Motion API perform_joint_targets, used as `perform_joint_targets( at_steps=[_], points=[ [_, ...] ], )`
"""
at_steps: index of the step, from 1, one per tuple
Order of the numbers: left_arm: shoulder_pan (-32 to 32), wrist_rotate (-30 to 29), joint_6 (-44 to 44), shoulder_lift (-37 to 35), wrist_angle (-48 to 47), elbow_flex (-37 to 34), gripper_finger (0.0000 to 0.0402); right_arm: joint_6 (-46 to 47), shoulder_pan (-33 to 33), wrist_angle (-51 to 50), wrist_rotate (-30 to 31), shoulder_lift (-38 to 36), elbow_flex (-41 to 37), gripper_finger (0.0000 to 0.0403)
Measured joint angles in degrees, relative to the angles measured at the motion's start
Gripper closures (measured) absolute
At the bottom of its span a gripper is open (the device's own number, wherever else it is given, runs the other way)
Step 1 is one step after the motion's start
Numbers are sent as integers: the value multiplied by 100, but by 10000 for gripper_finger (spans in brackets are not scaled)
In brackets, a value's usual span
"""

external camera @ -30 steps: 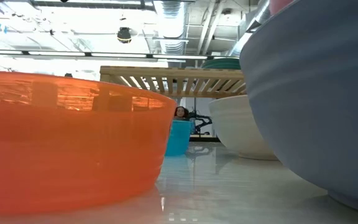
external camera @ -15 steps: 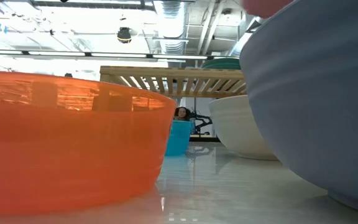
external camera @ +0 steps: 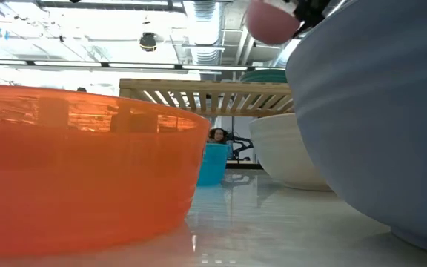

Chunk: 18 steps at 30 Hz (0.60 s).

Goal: Place and stack bowls onto a shelf
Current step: Stack the large pink bowl on top of the large dark blue bowl on the shelf

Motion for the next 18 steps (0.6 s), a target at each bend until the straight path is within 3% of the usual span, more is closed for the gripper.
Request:
perform_joint_targets(
  at_steps=[6,18],
  points=[
    [0,-74,-39,-2,0,0,136,-617,-106,-599,-32,612,521,378],
    [0,-361,-447,-1,2,0,136,-1627,-344,-850,-123,1165,532,378]
  ],
)
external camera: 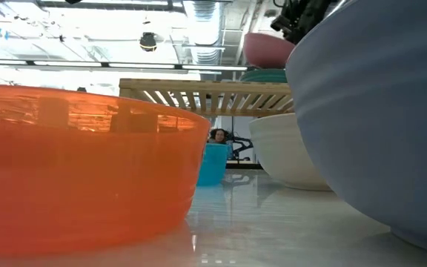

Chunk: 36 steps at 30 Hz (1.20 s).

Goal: Place and stack bowls onto a shelf
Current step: Stack the large pink bowl on top of the large dark blue bowl on the shelf

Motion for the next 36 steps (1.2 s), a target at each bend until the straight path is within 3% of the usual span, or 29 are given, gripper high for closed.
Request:
perform_joint_targets(
  at_steps=[36],
  points=[
    [0,-131,126,1,-148,0,136,-125,67,-144,331,239,-2,378]
  ],
)
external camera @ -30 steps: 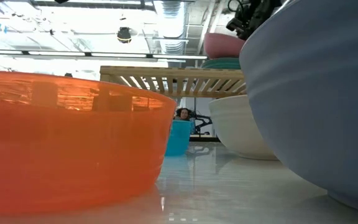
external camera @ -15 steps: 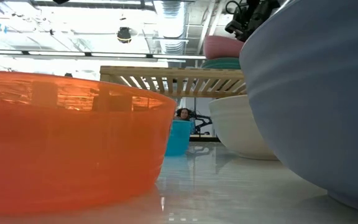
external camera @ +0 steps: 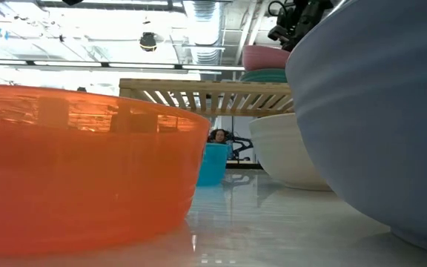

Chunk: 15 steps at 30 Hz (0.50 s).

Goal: Place and stack bowls onto a shelf
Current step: Stack the large pink bowl on top of the large dark blue bowl on the shelf

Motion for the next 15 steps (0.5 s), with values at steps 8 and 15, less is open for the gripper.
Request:
perform_joint_targets(
  at_steps=[8,15],
  points=[
    [0,0,3,-1,0,0,136,0,76,-6,0,3,-33,378],
    [0,0,-2,0,0,0,136,-1,83,20,-2,4,-33,378]
  ],
)
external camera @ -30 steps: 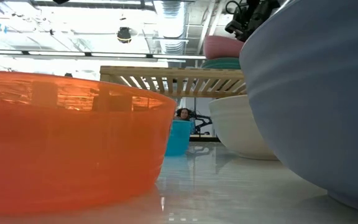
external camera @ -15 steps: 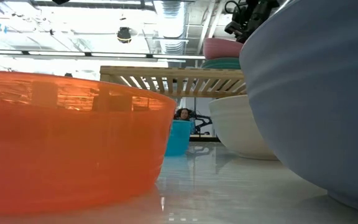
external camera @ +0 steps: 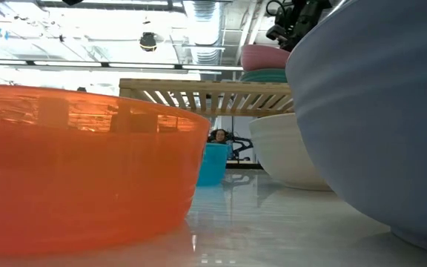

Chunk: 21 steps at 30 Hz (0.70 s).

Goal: Place and stack bowls onto a shelf
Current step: Stack the large pink bowl on top of the large dark blue bowl on the shelf

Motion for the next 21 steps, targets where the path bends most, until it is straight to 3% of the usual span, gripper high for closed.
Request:
perform_joint_targets(
  at_steps=[21],
  points=[
    [0,0,-11,-2,0,0,136,-67,230,-44,394,0,0,379]
  ],
)
